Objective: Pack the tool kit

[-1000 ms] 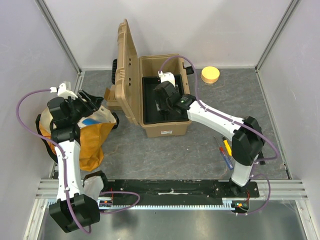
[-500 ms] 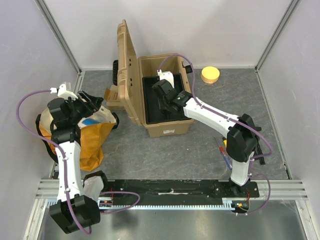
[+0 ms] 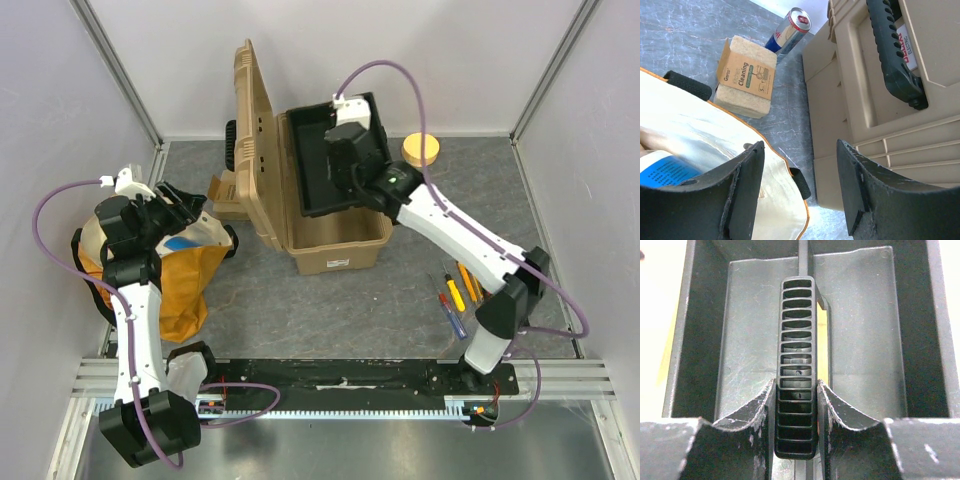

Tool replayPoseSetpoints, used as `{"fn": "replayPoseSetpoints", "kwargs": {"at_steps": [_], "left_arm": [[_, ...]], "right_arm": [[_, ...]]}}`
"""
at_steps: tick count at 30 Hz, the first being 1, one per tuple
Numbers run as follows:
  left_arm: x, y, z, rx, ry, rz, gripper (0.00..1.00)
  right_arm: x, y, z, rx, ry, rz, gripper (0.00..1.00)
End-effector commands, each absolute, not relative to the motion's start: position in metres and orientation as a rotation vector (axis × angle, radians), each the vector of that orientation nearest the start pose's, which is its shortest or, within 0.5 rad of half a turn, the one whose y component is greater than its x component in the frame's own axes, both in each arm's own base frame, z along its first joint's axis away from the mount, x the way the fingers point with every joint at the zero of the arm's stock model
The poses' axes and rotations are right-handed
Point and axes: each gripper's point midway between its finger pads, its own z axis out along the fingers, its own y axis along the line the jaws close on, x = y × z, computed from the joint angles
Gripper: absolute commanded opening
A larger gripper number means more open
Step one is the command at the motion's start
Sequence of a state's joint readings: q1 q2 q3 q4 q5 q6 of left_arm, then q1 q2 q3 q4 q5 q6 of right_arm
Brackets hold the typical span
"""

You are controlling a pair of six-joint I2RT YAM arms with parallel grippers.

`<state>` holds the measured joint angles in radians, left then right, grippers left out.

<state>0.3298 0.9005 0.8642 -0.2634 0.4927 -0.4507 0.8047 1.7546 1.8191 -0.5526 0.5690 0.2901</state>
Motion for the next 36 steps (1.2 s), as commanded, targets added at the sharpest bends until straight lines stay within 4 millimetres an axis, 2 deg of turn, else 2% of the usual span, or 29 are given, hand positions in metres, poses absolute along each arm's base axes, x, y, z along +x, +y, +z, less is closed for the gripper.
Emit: {"fn": "replayPoseSetpoints", "kwargs": {"at_steps": [1,5,9,12,16,18,22,28,33,36], "left_arm": [[0.319,0.011,0.280,-0.333,1.788,-0.476,0.65],[0.319,0.011,0.281,-0.337,1.786,-0.474,0.65],[0.319,0.011,0.280,-0.340,1.790,-0.476,0.65],[0.320,0.012,0.279,-0.343,1.792,-0.476,0.65],[0.320,0.012,0.277,-0.348,1.797,-0.477,0.65],[0.321,0.012,0.276,-0.352,1.800,-0.477,0.65],[0.321,0.013,0.274,-0.360,1.804,-0.479,0.65],[0.322,0.012,0.272,-0.361,1.812,-0.483,0.65],[0.323,0.013,0.269,-0.373,1.820,-0.488,0.65],[0.324,0.012,0.268,-0.377,1.824,-0.494,0.65]], "right_arm": [[0.418,0.230,0.389,0.054,1.787,0.109,0.00],[0.433,0.164,0.385,0.188,1.780,0.026,0.00],[0.444,0.082,0.371,0.384,1.768,-0.084,0.00],[0.447,0.032,0.350,0.521,1.774,-0.141,0.00],[0.454,-0.014,0.308,0.680,1.801,-0.142,0.00],[0.460,-0.026,0.282,0.738,1.830,-0.112,0.00],[0.478,-0.038,0.236,0.821,1.872,-0.067,0.00],[0.509,-0.041,0.179,0.851,1.960,-0.093,0.00],[0.518,-0.043,0.139,0.896,2.005,-0.102,0.00],[0.525,-0.035,0.118,0.876,2.050,-0.072,0.00]]}}
